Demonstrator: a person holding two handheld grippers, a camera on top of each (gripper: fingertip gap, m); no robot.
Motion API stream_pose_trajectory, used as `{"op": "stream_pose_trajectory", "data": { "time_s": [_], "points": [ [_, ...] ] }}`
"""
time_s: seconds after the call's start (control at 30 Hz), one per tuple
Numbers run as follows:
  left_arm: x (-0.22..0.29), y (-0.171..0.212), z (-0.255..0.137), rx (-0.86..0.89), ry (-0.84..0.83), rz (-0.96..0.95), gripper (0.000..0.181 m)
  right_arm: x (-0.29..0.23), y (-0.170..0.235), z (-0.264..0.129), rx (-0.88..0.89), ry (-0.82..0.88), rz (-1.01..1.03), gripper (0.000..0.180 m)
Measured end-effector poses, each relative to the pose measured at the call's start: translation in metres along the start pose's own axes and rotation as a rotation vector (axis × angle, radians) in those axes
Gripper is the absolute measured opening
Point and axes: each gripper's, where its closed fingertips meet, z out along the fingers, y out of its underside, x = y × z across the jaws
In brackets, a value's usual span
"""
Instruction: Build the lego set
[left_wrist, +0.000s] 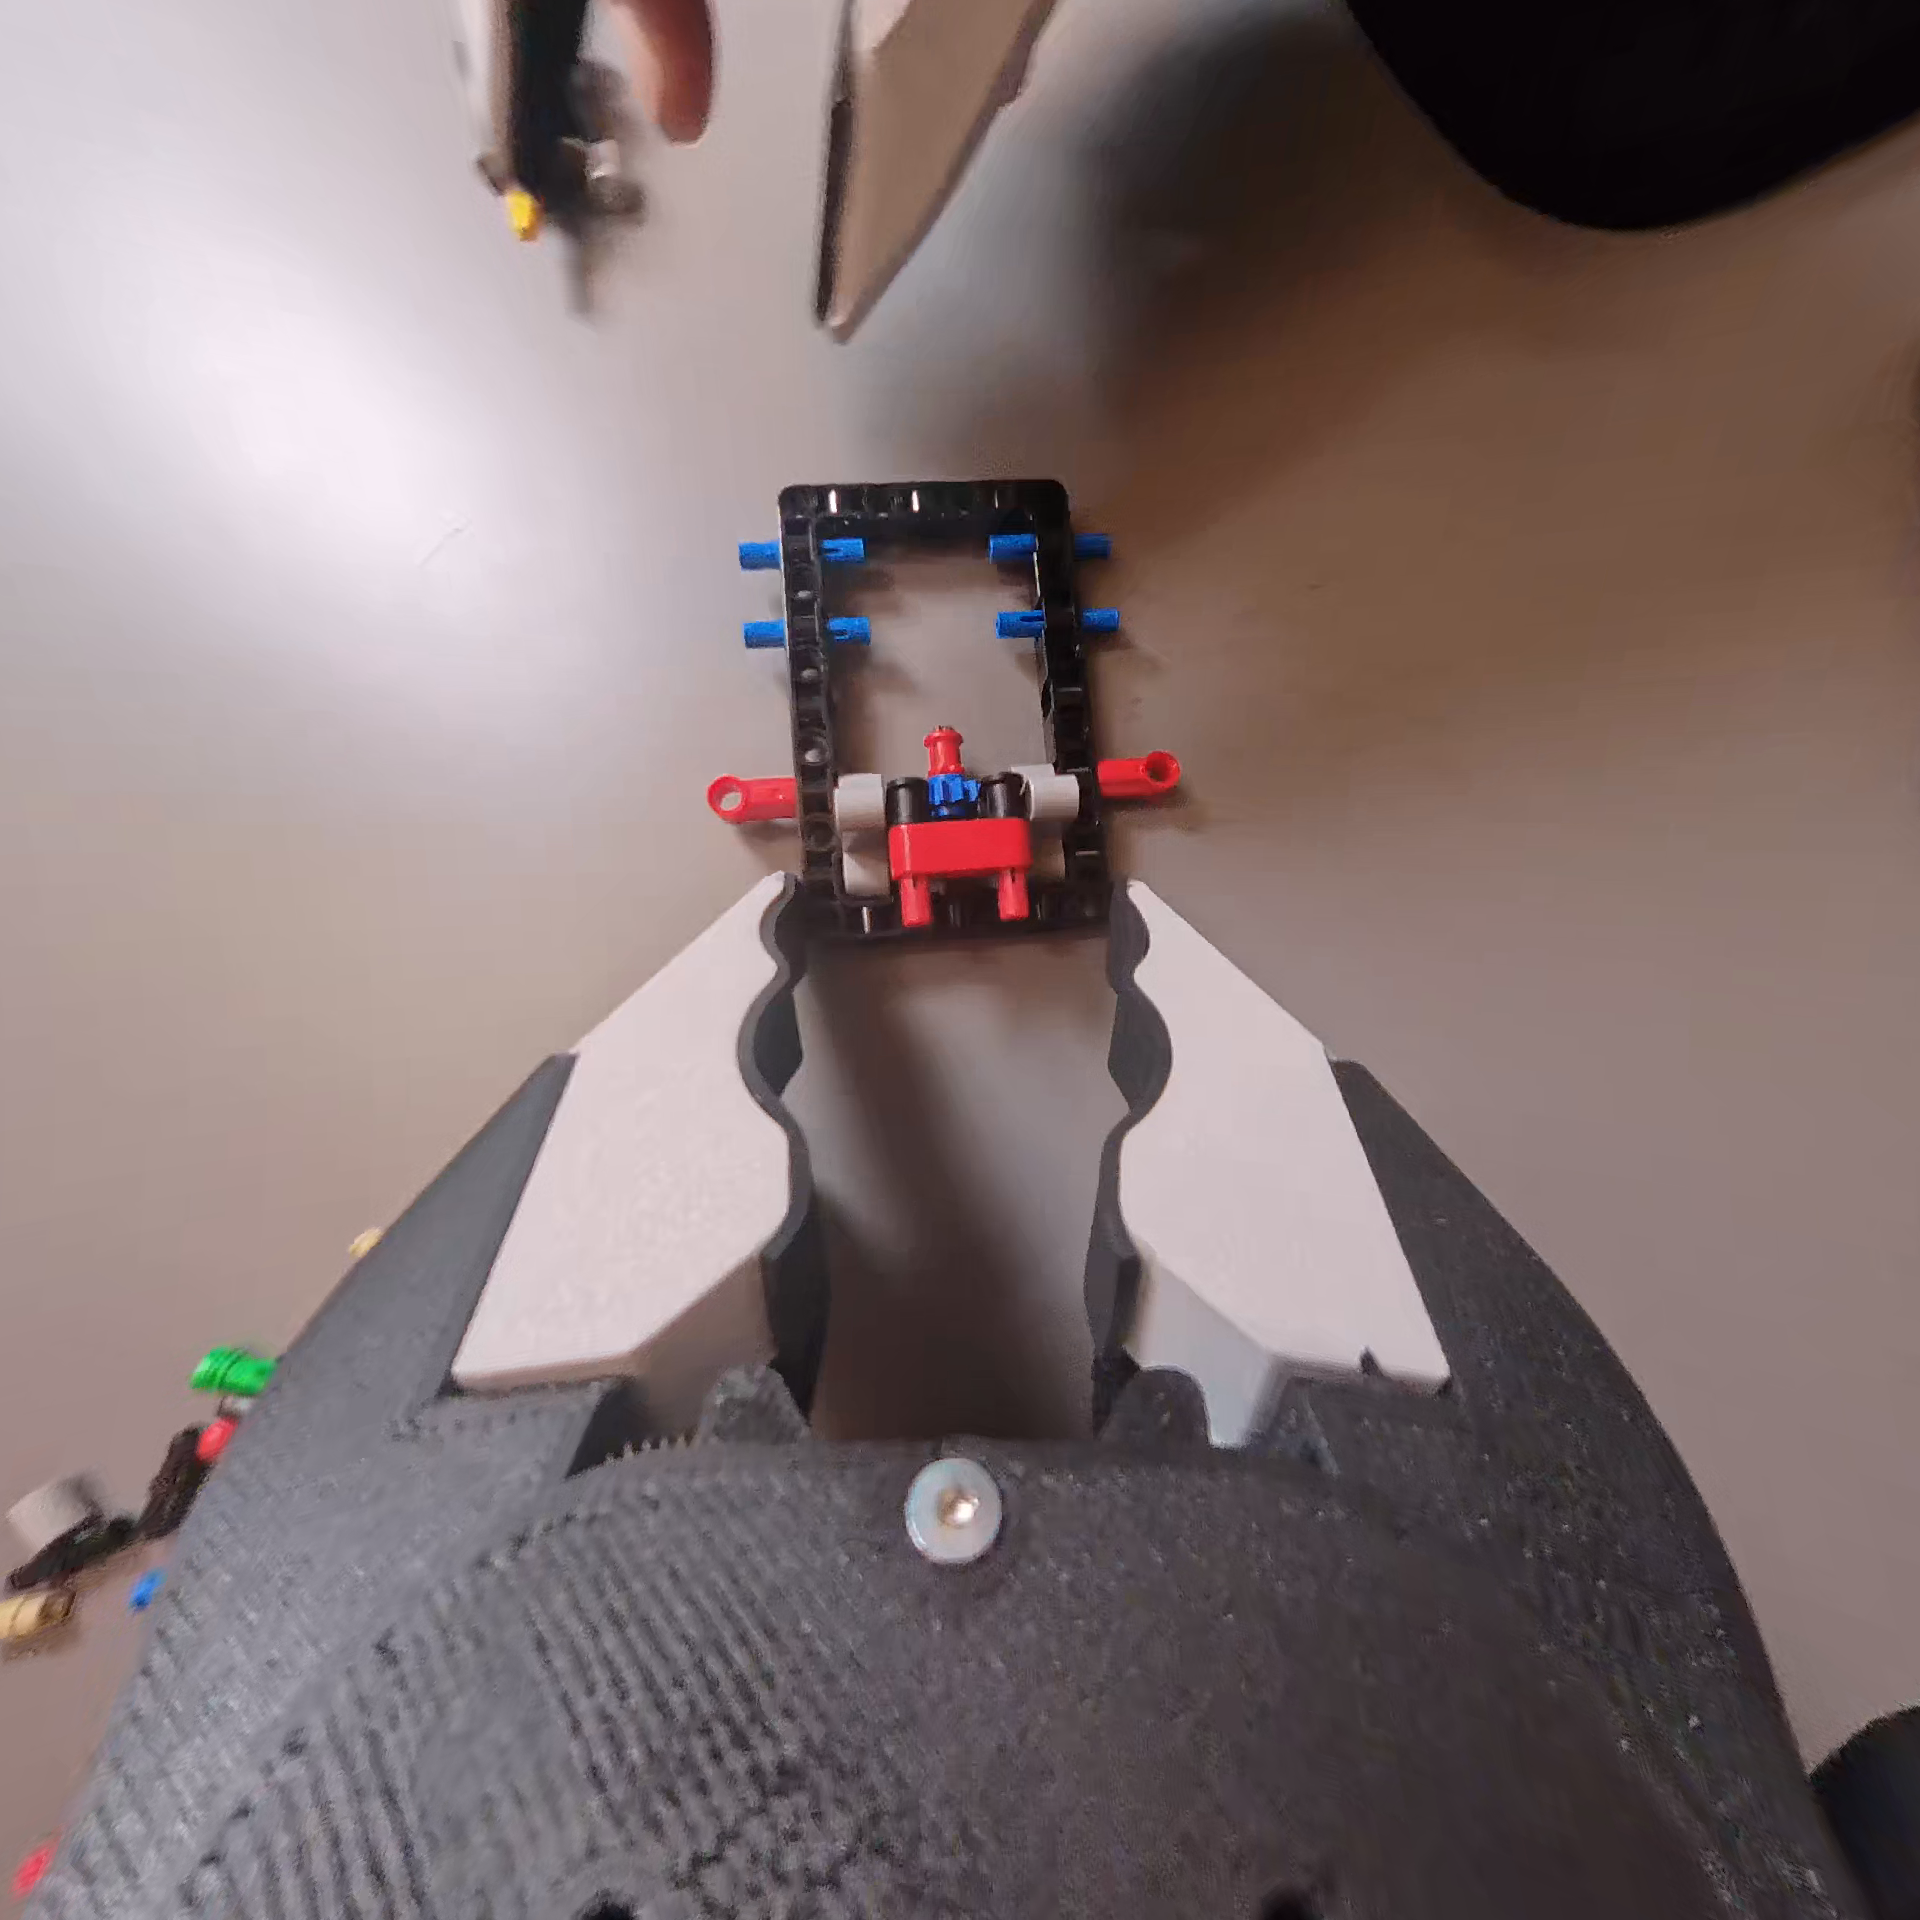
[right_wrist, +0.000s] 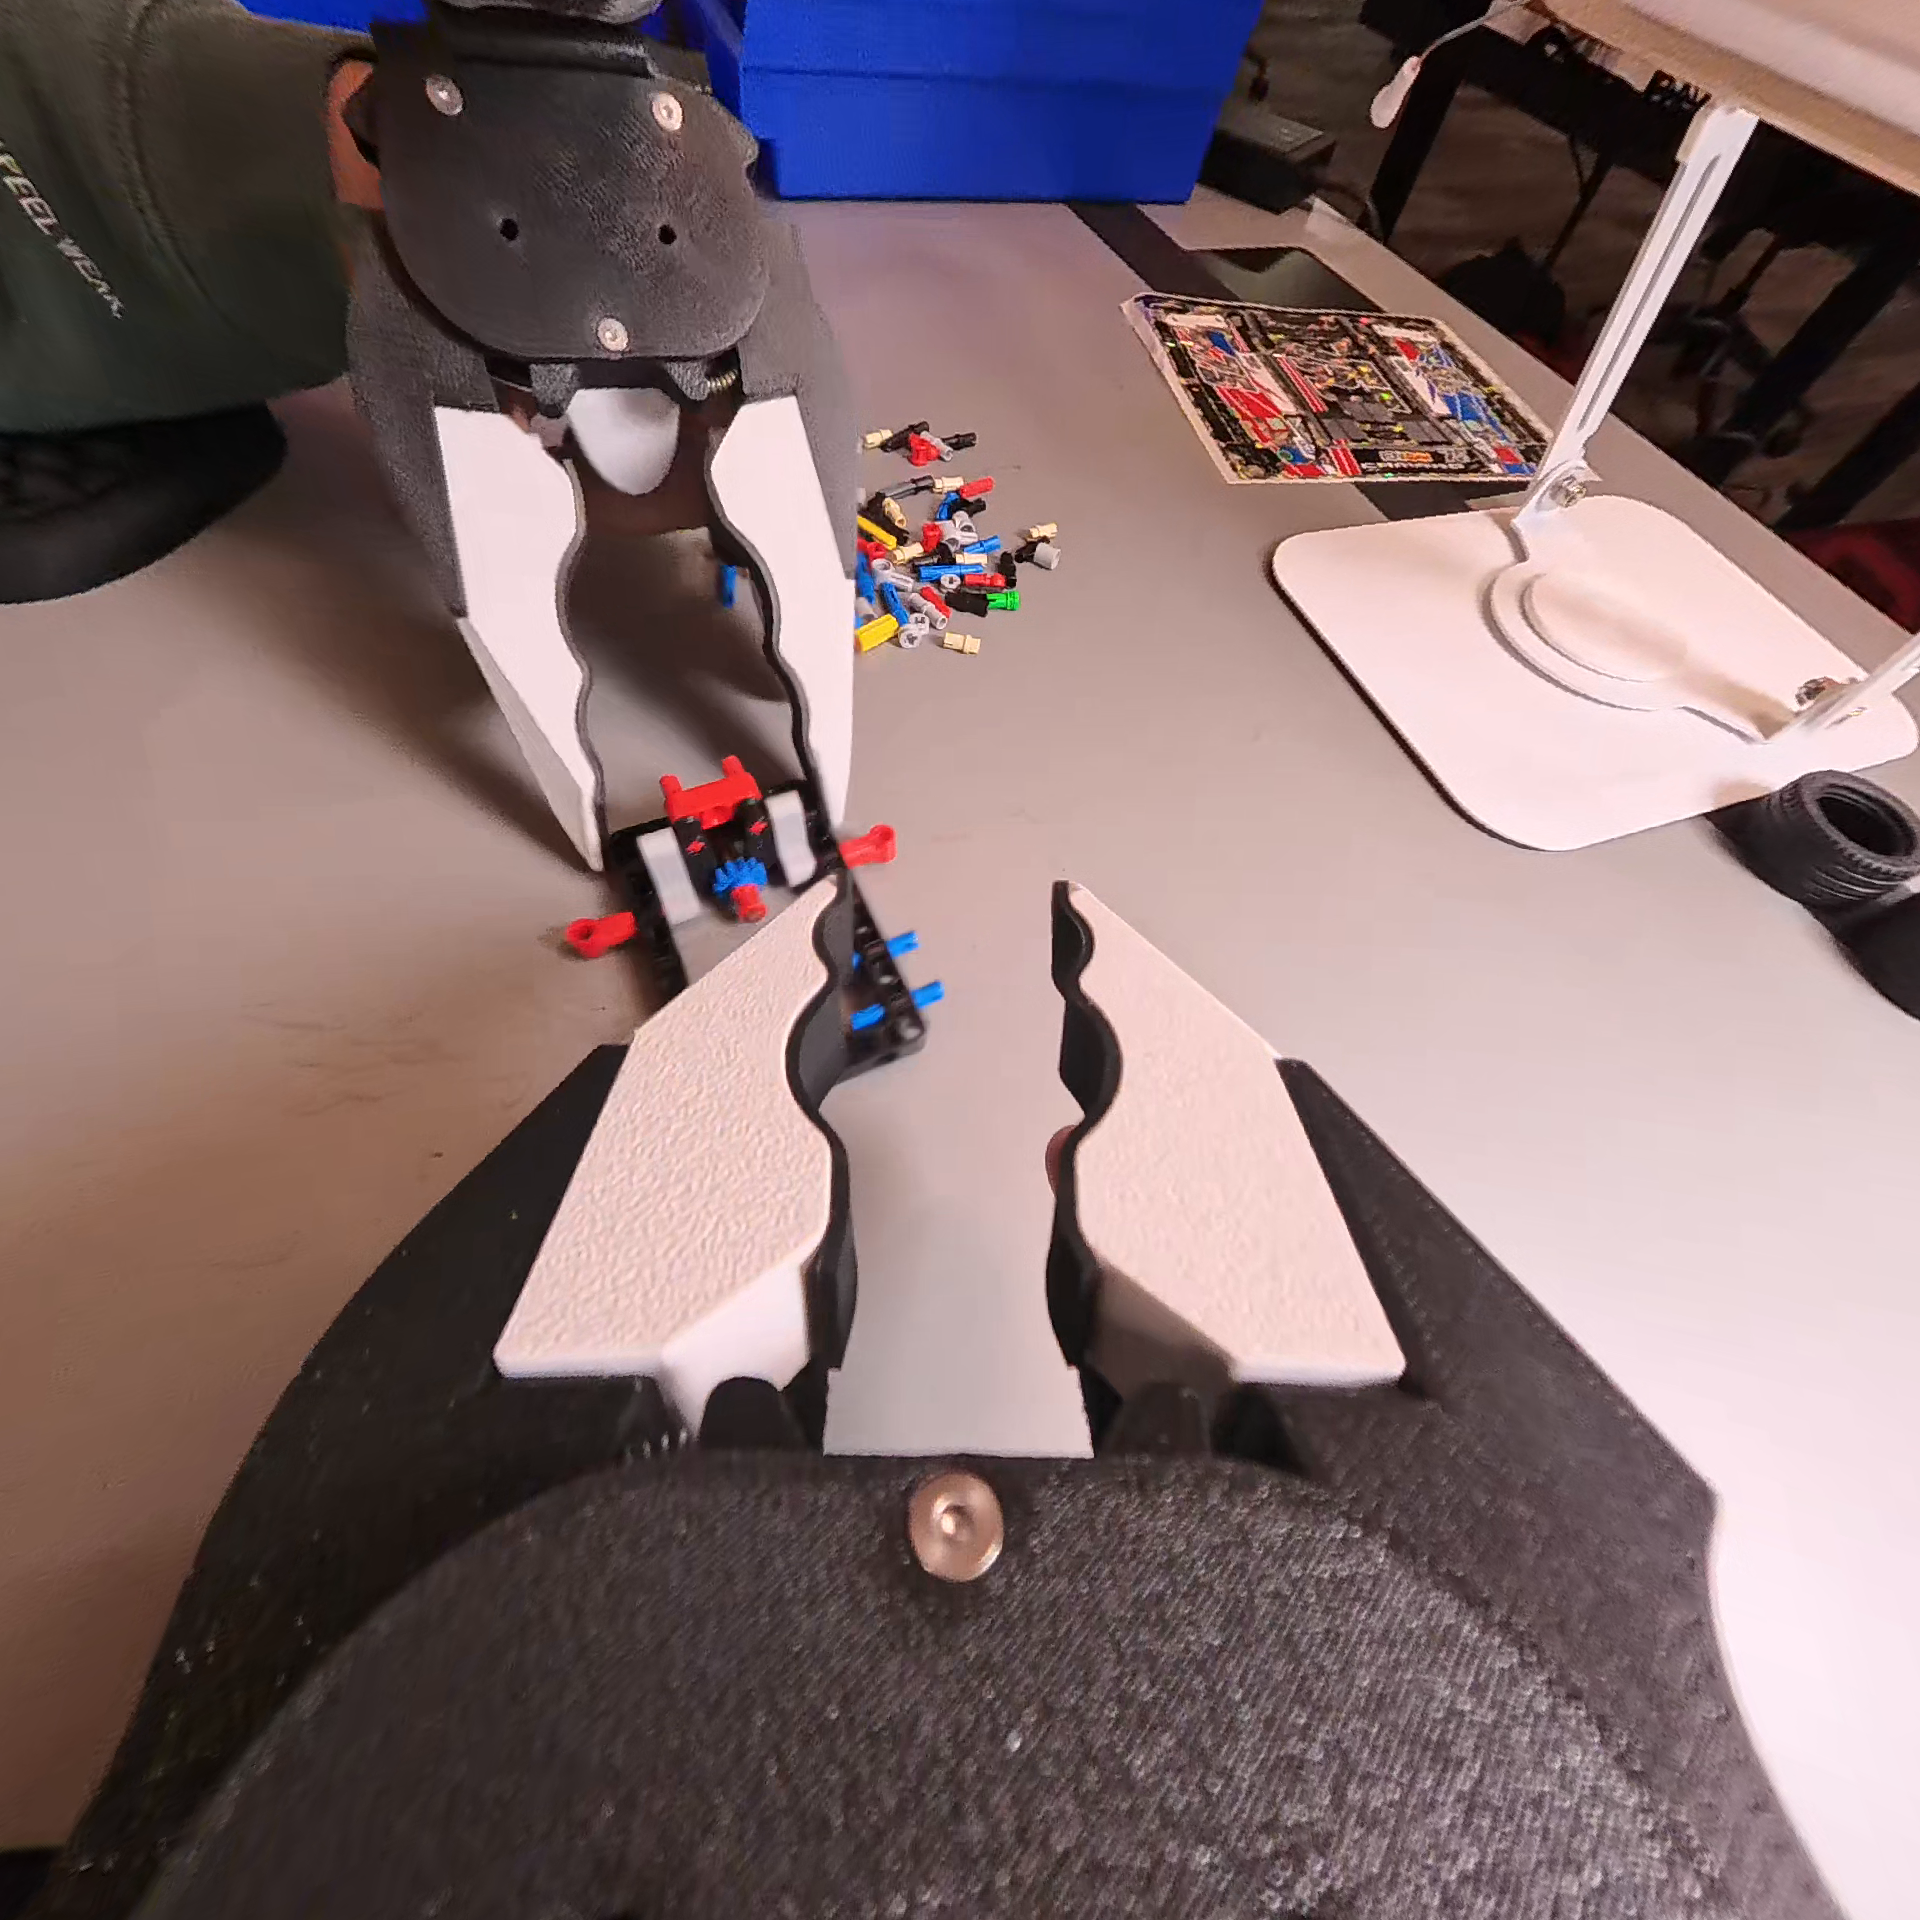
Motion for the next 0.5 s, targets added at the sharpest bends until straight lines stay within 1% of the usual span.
{"op": "stream_pose_trajectory", "data": {
  "time_s": [0.03, 0.2, 0.27, 0.33, 0.4, 0.5],
  "points": [
    [0.004, -0.002, 0.001, 0.004, 0.018, 0.012, 0.058, 0.0, 0.0, 0.0, 0.0, -0.001, 0.001, 0.036],
    [-0.003, -0.006, 0.006, -0.01, -0.006, 0.023, 0.059, 0.0, 0.003, 0.002, -0.007, -0.003, -0.001, 0.036],
    [-0.009, -0.007, 0.006, -0.007, -0.028, 0.021, 0.064, 0.0, 0.003, 0.002, -0.008, 0.002, -0.005, 0.036],
    [-0.018, -0.008, 0.001, 0.012, -0.062, 0.014, 0.063, 0.002, 0.003, 0.002, -0.008, 0.009, -0.004, 0.036],
    [-0.027, -0.017, -0.009, 0.088, -0.098, -0.01, 0.063, 0.005, 0.004, 0.002, -0.005, 0.022, 0.0, 0.036],
    [-0.05, -0.039, -0.037, 0.268, -0.216, -0.069, 0.063, 0.009, 0.002, 0.001, 0.01, 0.04, 0.02, 0.036]
  ]
}}
